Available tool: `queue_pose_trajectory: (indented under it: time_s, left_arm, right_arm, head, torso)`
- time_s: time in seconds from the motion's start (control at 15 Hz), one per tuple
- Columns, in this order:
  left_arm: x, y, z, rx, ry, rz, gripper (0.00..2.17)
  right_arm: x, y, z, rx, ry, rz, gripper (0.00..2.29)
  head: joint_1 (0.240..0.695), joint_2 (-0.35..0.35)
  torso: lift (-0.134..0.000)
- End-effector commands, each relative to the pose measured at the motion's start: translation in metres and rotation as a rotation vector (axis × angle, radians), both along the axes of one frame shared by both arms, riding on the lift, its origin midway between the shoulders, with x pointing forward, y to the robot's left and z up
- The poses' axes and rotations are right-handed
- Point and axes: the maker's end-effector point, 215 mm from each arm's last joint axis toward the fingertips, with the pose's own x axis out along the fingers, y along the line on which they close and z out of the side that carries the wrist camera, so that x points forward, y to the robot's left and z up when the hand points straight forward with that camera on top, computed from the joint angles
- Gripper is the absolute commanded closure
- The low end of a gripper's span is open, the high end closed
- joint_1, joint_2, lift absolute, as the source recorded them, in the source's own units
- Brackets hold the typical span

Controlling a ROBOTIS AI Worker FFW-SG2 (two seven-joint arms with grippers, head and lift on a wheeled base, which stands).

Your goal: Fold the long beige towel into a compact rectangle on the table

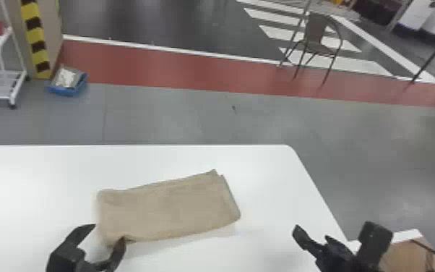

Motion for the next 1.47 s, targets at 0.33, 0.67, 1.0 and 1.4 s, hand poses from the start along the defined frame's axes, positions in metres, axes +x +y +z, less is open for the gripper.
queue_pose_trajectory:
  time_s: [0.33,0.67,1.0,1.4]
  left_arm:
    - [0.003,0.026,-0.013,0.082,0.018,0.028,0.71]
    - [0.005,0.014,0.001,0.044,-0.024,0.044,0.71]
    - [-0.001,0.012,0.007,0.03,-0.042,0.039,1.73]
    - [-0.034,0.02,-0.024,0.201,0.028,-0.11,1.73]
  right_arm:
    - [0.002,0.003,0.0,0.005,-0.004,0.002,0.07]
    - [-0.002,0.0,-0.004,0.007,0.002,-0.005,0.07]
    - [0.0,0.003,-0.005,0.009,0.001,0.003,0.07]
    - [0.064,0.054,-0.004,0.144,0.052,0.137,0.06]
  head:
    - [0.695,-0.35]
    - [0.695,-0.35]
    - [0.695,-0.35]
    - [0.695,-0.35]
  torso:
    - [0.0]
    - [0.0]
    - [0.0]
    - [0.0]
